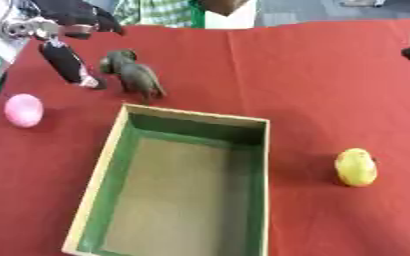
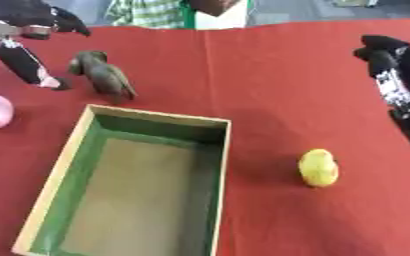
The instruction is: Pick up objects on the table and place them in the box.
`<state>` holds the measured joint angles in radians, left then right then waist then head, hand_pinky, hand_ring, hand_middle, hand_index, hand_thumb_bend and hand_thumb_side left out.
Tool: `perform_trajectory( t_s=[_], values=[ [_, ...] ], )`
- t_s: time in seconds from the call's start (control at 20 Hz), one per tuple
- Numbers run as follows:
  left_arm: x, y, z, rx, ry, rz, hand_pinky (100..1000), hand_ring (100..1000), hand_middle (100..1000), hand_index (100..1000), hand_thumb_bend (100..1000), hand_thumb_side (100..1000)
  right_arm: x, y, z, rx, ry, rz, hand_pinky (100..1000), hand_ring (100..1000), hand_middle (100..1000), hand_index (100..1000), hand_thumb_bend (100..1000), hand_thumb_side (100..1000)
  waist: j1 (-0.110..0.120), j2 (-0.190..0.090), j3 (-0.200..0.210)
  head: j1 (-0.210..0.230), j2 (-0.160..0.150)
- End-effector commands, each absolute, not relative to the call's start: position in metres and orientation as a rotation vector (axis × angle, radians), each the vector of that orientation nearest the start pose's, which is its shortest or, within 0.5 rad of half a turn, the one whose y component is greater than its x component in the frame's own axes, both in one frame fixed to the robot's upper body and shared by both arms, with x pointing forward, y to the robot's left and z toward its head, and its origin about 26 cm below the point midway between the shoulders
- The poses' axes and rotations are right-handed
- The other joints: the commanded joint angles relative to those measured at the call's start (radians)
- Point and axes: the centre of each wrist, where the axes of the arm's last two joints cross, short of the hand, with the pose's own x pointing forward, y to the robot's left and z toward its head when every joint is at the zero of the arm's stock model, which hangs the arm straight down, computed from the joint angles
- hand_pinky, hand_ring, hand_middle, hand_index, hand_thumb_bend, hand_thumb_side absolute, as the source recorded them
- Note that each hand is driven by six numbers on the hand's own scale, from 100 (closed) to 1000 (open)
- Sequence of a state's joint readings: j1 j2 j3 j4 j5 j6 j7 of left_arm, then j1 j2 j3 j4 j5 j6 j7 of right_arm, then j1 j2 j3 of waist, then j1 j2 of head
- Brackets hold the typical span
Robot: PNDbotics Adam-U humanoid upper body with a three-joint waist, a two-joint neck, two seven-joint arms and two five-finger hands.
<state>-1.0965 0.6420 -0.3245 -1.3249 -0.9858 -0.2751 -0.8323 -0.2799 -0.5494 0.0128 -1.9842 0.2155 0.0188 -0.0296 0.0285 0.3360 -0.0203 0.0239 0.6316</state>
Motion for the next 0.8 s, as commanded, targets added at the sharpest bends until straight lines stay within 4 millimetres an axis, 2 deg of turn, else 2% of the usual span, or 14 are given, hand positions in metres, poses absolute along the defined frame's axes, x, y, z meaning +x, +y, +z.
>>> perform_trajectory(
  t_s=[0.05, 0.5, 0.7, 0.8],
  values=[
    [0.418, 0.23, 0.364, 1.233, -1.125, -2.088, 707, 853, 944, 1000, 475, 462, 0.295, -0.293, 0.219, -0.62, -2.194, 0.688, 900, 843, 745, 894, 100, 1000, -0.002, -0.015, -0.002, 0.002, -0.014],
    [0.419, 0.217, 0.362, 1.194, -1.147, -2.113, 708, 855, 945, 1000, 477, 470, 0.295, -0.292, 0.22, -0.624, -2.193, 0.689, 901, 844, 745, 893, 100, 1000, -0.001, 0.003, -0.013, 0.007, -0.012],
    [0.422, 0.212, 0.359, 1.179, -1.113, -2.131, 718, 872, 959, 1000, 510, 474, 0.295, -0.291, 0.22, -0.621, -2.196, 0.69, 902, 844, 744, 893, 100, 1000, 0.0, 0.008, -0.019, 0.021, -0.009],
    [0.426, 0.212, 0.355, 1.167, -1.089, -2.135, 721, 874, 959, 1000, 559, 492, 0.296, -0.29, 0.221, -0.619, -2.198, 0.691, 902, 844, 743, 893, 100, 1000, 0.0, 0.011, -0.024, 0.031, -0.009]
  ],
)
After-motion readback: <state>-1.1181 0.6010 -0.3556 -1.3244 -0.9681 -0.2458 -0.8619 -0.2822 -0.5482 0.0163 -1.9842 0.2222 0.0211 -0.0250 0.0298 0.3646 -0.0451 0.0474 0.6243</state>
